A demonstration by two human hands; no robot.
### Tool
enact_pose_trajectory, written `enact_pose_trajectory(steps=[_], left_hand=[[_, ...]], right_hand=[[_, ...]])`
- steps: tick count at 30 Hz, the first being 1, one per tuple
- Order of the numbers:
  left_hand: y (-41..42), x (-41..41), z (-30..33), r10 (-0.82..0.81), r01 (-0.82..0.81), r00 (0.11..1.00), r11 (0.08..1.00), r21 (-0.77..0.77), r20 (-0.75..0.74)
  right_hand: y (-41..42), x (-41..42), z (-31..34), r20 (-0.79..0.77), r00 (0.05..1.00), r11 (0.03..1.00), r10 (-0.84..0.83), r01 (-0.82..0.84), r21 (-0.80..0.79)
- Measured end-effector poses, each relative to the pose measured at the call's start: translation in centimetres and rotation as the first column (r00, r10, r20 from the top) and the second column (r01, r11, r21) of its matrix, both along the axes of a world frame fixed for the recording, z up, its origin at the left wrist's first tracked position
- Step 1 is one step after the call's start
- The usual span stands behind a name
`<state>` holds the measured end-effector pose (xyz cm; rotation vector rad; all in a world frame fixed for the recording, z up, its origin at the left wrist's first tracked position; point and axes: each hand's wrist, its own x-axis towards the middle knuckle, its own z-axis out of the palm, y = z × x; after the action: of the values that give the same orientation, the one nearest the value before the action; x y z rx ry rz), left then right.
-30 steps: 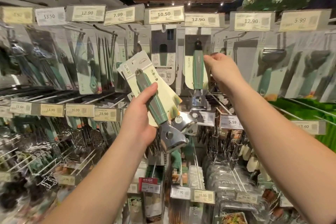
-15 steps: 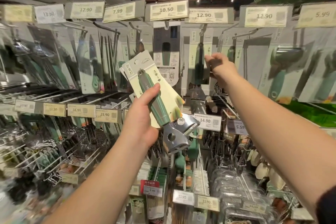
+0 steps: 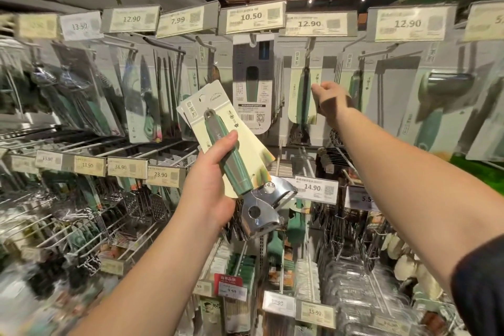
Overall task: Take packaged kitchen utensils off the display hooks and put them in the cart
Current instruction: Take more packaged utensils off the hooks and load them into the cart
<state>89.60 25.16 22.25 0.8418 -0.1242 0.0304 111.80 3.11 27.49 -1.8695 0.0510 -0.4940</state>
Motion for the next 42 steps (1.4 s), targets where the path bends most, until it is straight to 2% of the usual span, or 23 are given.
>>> enact_pose_trajectory(steps=[6,19,29,33,36,38,42], left_hand=[[-0.4,0.0,0.0,0.019,-0.019,1.0,1.0,0.02,-0.006],[0.2,-1.1,0.0,0.026,-0.026,1.0,0.999,0.048,-0.003],[0.5,-2.1,-0.7,-0.003,0.006,0.998,0.998,0.055,-0.063],[0.7,-2.3,-1.2,-0.032,0.038,0.996,0.997,0.062,-0.082],[0.4,-2.2,-1.7,-0.025,0.036,0.994,0.994,0.106,-0.108],[0.0,-2.2,-2.1,-0.032,0.048,0.992,0.991,0.127,-0.124],[-1.2,-2.5,-3.3,-0.04,0.066,0.985,0.986,0.153,-0.167]], right_hand=[[0.0,0.9,0.1,-0.019,1.0,0.999,-0.018,0.019,0.032],[0.3,0.3,-0.4,-0.045,0.999,1.0,0.001,-0.001,-0.007],[-0.1,-3.8,-2.5,-0.198,0.977,0.991,0.075,-0.05,0.128],[0.9,-8.4,-2.8,-0.17,0.985,0.998,-0.023,0.013,-0.058],[3.0,-14.7,-2.7,-0.099,0.983,0.974,0.152,-0.166,-0.152],[4.4,-19.8,-3.1,-0.105,0.951,0.917,0.292,-0.309,-0.251],[6.2,-26.9,-5.9,-0.171,0.939,0.863,0.3,-0.343,-0.372]])
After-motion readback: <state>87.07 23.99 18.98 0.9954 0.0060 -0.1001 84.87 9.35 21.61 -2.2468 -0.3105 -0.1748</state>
